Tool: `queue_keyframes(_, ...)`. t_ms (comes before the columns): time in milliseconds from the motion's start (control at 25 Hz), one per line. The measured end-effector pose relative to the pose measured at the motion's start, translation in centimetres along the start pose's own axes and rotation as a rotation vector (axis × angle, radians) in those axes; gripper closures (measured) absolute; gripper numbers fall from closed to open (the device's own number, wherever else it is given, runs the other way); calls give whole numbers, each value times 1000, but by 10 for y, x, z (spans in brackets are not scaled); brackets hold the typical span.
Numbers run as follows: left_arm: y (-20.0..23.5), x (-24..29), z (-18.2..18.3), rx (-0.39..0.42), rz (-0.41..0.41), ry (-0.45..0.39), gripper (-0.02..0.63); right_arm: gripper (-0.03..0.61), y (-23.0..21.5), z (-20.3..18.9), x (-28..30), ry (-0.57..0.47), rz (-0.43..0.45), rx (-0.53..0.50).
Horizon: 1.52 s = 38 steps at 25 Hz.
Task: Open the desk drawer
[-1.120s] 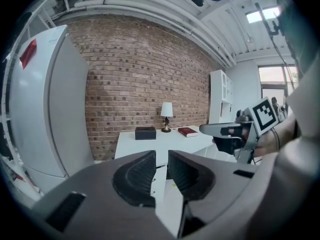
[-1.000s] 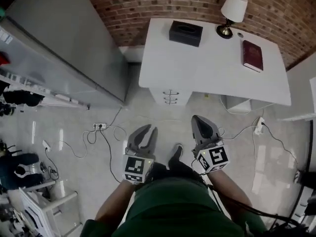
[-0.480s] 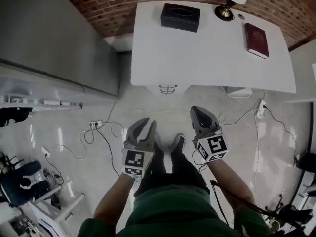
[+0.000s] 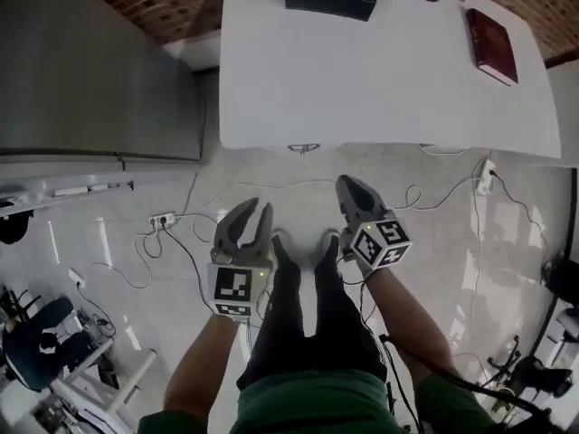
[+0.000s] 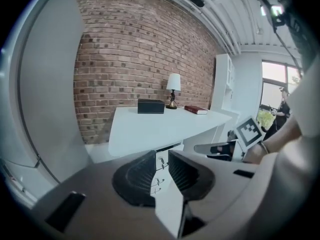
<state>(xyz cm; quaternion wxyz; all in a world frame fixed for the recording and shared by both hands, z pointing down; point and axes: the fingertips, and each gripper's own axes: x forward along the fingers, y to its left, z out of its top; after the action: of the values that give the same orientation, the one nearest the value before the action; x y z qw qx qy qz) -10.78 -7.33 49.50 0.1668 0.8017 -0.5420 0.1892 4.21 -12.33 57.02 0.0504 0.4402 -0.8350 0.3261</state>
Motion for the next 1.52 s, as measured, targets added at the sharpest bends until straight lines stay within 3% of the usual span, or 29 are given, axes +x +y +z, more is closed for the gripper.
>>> queue_keyframes(280,9,11,-41,-29,-28,17,543,487,-54,-68,75,-23,-24,373)
queue_keyframes(480,19,13,-63,-70,-20,49,543,441,-81,-93,119,-40,-3,570)
queue_keyframes(760,21,12,-73,-103,-32,89,543,434,-100,-107,152,-99,18,726)
queue_keyframes(960,22,12,-84,-103,-34,112,543,513,-99,-104,167,-214,82,878)
queue_keyframes(1080,20,13,-90,-102,-42,123,543,530,-100,-101,169,-273,99,936)
queue_keyframes(1280,19,12,-97,-96,-66,144,543,552,-102,-110,165,-353,48,1051)
queue_keyframes(1520,17,16,-99,-99,-86,143,543,557,-102,-111,163,-383,35,1067)
